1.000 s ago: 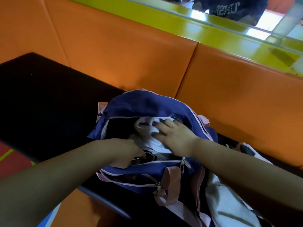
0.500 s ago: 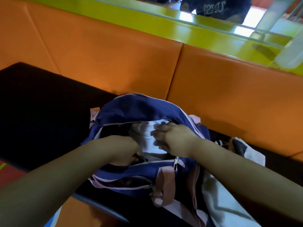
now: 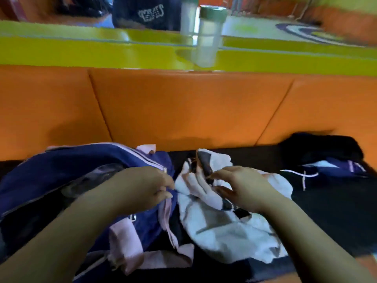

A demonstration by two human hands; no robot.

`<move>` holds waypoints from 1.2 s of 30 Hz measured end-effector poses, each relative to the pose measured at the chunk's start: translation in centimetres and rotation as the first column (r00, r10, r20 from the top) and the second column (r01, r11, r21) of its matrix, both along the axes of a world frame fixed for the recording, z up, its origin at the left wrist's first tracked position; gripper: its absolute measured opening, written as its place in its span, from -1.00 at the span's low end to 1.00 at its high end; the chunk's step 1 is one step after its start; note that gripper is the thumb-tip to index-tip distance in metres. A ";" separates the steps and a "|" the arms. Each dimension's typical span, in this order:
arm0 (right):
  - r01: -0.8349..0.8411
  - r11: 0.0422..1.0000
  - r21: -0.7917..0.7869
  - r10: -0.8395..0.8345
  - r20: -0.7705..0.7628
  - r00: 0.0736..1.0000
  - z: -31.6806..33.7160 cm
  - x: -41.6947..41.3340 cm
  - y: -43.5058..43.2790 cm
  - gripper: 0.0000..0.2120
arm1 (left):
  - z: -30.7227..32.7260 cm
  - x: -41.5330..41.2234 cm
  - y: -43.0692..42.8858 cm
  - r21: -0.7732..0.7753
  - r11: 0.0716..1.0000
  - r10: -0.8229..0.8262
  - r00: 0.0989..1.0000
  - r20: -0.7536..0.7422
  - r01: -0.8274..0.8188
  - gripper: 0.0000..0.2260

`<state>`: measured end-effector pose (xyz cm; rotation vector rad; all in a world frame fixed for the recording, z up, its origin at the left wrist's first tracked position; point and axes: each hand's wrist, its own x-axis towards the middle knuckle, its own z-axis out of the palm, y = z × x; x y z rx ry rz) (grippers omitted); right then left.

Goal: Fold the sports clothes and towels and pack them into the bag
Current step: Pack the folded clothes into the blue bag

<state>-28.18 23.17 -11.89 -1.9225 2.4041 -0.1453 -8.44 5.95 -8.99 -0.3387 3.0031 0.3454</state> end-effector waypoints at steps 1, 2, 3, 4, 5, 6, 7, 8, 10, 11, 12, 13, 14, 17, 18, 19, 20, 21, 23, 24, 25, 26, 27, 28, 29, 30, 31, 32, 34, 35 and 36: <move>0.078 0.997 0.022 -0.078 0.006 0.997 -0.2 -1.1 1.9 -0.71 | -0.2 -1.5 0.9 0.005 0.999 -0.046 0.999 -0.007 0.046 -0.71; 0.146 0.988 0.042 -0.146 0.013 0.989 -0.4 -2.0 3.8 -0.68 | -0.5 -3.1 1.9 0.033 0.995 -0.089 0.996 -0.031 0.090 -0.65; 0.204 0.978 0.052 -0.206 0.021 0.978 -0.5 -2.9 5.6 -0.66 | -1.0 -4.6 2.8 0.051 0.991 -0.122 0.992 -0.033 0.123 -0.57; 0.262 0.963 0.064 -0.264 0.030 0.964 -0.5 -3.7 7.5 -0.64 | -1.3 -6.1 3.9 0.041 0.987 -0.157 0.988 -0.011 0.157 -0.56; 0.318 0.945 0.081 -0.322 0.034 0.946 -0.5 -4.5 9.2 -0.64 | -1.5 -7.7 5.1 0.012 0.983 -0.181 0.982 0.053 0.181 -0.61; 0.366 0.924 0.108 -0.371 0.029 0.928 -0.6 -5.3 11.0 -0.63 | -1.9 -9.3 6.3 -0.008 0.978 -0.206 0.971 0.117 0.209 -0.67; 0.404 0.904 0.137 -0.410 0.019 0.912 -0.6 -6.1 12.6 -0.63 | -2.3 -10.9 7.5 -0.005 0.974 -0.225 0.963 0.147 0.229 -0.71; 0.438 0.884 0.161 -0.446 0.014 0.895 -0.7 -7.0 14.2 -0.62 | -2.5 -12.4 8.7 0.007 0.968 -0.248 0.954 0.167 0.250 -0.72; 0.496 0.847 0.190 -0.509 0.024 0.860 -0.8 -8.8 17.2 -0.62 | -3.0 -15.1 11.0 0.011 0.962 -0.270 0.945 0.185 0.273 -0.74; 0.517 0.831 0.204 -0.533 0.030 0.845 -1.0 -9.8 18.6 -0.61 | -3.3 -16.4 12.0 0.020 0.961 -0.276 0.945 0.175 0.276 -0.76; 0.532 0.817 0.222 -0.552 0.033 0.833 -1.2 -10.9 20.1 -0.60 | -3.6 -17.7 13.1 0.021 0.959 -0.282 0.945 0.167 0.282 -0.78; 0.542 0.805 0.241 -0.564 0.032 0.825 -1.4 -12.1 21.4 -0.58 | -3.8 -19.1 14.0 0.018 0.957 -0.287 0.943 0.168 0.288 -0.79; 0.548 0.794 0.262 -0.574 0.030 0.818 -1.7 -13.4 22.6 -0.57 | -4.0 -20.5 15.0 0.019 0.957 -0.288 0.942 0.170 0.289 -0.79; 0.557 0.774 0.301 -0.589 0.021 0.808 -2.6 -18.4 25.9 -0.55 | -4.6 -25.3 17.7 0.014 0.961 -0.276 0.948 0.159 0.277 -0.77; 0.563 0.768 0.306 -0.595 0.013 0.804 -2.8 -20.2 26.8 -0.55 | -4.8 -27.0 18.5 0.008 0.962 -0.271 0.951 0.150 0.273 -0.77; 0.572 0.761 0.304 -0.602 0.004 0.798 -3.1 -22.0 27.6 -0.55 | -5.1 -28.7 19.3 0.006 0.965 -0.260 0.955 0.144 0.262 -0.76; 0.585 0.756 0.294 -0.611 -0.004 0.792 -3.4 -23.8 28.3 -0.55 | -5.3 -30.5 20.0 0.005 0.968 -0.248 0.959 0.137 0.250 -0.76; 0.599 0.750 0.280 -0.621 -0.013 0.784 -3.7 -25.7 28.9 -0.55 | -5.6 -32.2 20.7 0.006 0.971 -0.236 0.962 0.134 0.237 -0.76; 0.627 0.737 0.252 -0.640 -0.037 0.768 -4.4 -29.2 29.7 -0.57 | -6.0 -35.4 21.8 0.020 0.978 -0.209 0.968 0.135 0.209 -0.76; 0.639 0.732 0.237 -0.648 -0.047 0.760 -4.9 -30.9 30.0 -0.58 | -6.2 -36.9 22.3 0.034 0.982 -0.191 0.973 0.130 0.188 -0.77; 0.653 0.725 0.221 -0.658 -0.058 0.751 -5.5 -32.6 30.1 -0.59 | -6.5 -38.4 22.6 0.049 0.985 -0.169 0.979 0.111 0.165 -0.77; 0.667 0.717 0.201 -0.669 -0.071 0.740 -6.0 -34.4 30.1 -0.60 | -6.9 -39.9 22.8 0.063 0.988 -0.146 0.986 0.081 0.141 -0.78; 0.684 0.706 0.184 -0.681 -0.088 0.727 -6.5 -36.1 30.0 -0.61 | -7.4 -41.4 23.0 0.087 0.990 -0.114 0.992 0.045 0.110 -0.78; 0.700 0.696 0.160 -0.694 -0.104 0.713 -6.9 -37.9 29.7 -0.61 | -8.0 -42.9 23.0 0.119 0.990 -0.075 0.997 0.007 0.073 -0.78; 0.717 0.685 0.132 -0.708 -0.114 0.697 -7.4 -39.8 29.4 -0.60 | -8.7 -44.5 23.0 0.153 0.987 -0.033 0.999 -0.023 0.037 -0.76; 0.736 0.670 0.096 -0.728 -0.110 0.677 -8.0 -41.6 29.1 -0.59 | -9.4 -46.0 23.0 0.188 0.982 0.005 0.999 -0.042 0.003 -0.73; 0.759 0.648 0.053 -0.755 -0.088 0.650 -8.4 -43.3 28.6 -0.58 | -10.1 -47.7 22.9 0.214 0.977 0.038 0.998 -0.056 -0.025 -0.68; 0.783 0.622 0.014 -0.781 -0.055 0.622 -9.0 -45.0 28.0 -0.54 | -10.7 -49.3 22.8 0.232 0.971 0.067 0.996 -0.067 -0.050 -0.62; 0.826 0.563 -0.024 -0.825 0.028 0.564 -10.0 -48.0 26.8 -0.42 | -11.9 -52.1 22.7 0.257 0.959 0.140 0.988 -0.060 -0.121 -0.51; 0.843 0.537 -0.023 -0.840 0.074 0.537 -10.7 -49.3 26.2 -0.35 | -12.4 -53.3 22.6 0.280 0.945 0.187 0.982 -0.038 -0.169 -0.48; 0.858 0.513 -0.011 -0.850 0.129 0.510 -11.2 -50.5 25.7 -0.29 | -13.0 -54.3 22.6 0.316 0.922 0.237 0.971 -0.006 -0.223 -0.46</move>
